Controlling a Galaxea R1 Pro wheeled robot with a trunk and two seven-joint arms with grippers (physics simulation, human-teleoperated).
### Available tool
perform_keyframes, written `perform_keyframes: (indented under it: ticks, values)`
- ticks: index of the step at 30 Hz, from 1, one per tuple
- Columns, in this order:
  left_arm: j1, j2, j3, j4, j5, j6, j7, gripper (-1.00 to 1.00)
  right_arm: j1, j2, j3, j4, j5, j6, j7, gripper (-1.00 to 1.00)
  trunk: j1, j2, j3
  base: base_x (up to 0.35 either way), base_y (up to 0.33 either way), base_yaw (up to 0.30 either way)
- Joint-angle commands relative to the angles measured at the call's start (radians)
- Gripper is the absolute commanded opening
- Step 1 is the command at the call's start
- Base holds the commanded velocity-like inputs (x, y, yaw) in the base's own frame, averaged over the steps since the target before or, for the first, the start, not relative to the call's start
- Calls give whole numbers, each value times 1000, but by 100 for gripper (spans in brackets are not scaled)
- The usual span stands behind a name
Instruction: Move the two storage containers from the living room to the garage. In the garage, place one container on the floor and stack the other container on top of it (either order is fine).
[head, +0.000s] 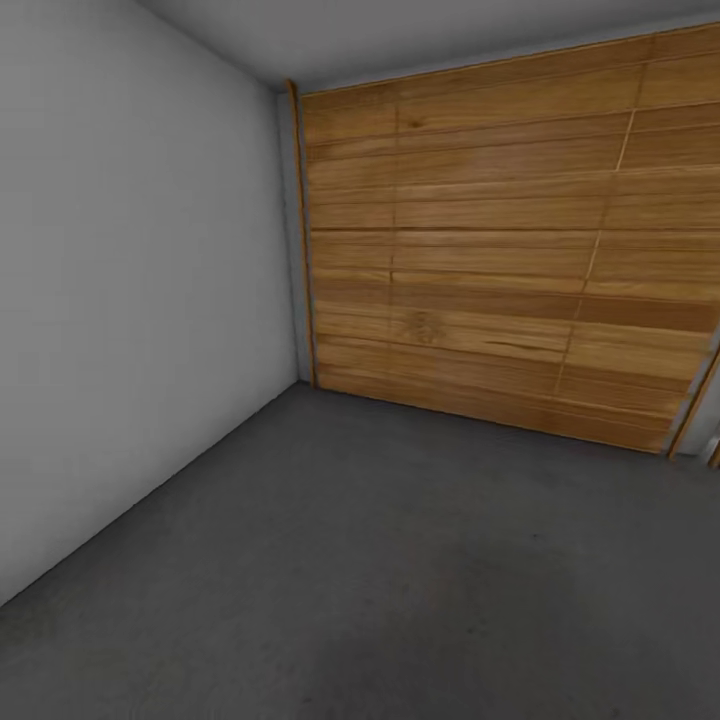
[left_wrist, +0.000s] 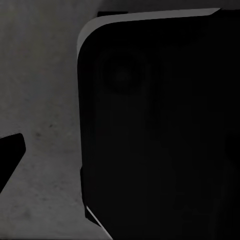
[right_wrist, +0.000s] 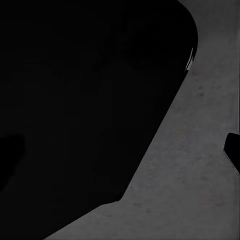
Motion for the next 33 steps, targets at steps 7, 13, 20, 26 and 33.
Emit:
perform_keyframes:
  ticks: [7,13,20,26,33]
  values:
    - [0,0,0,0,0,-2,0,100,0,0,7,0,-7,0,0,100,0,0,-1,0,0,268]
    - [0,0,0,0,0,-2,0,100,0,0,7,0,-7,0,0,100,0,0,-1,0,0,275]
    - [0,0,0,0,0,-2,0,100,0,0,7,0,-7,0,0,100,0,0,-1,0,0,275]
    - [0,0,0,0,0,-2,0,100,0,0,7,0,-7,0,0,100,0,0,-1,0,0,275]
    - [0,0,0,0,0,-2,0,100,0,0,7,0,-7,0,0,100,0,0,-1,0,0,275]
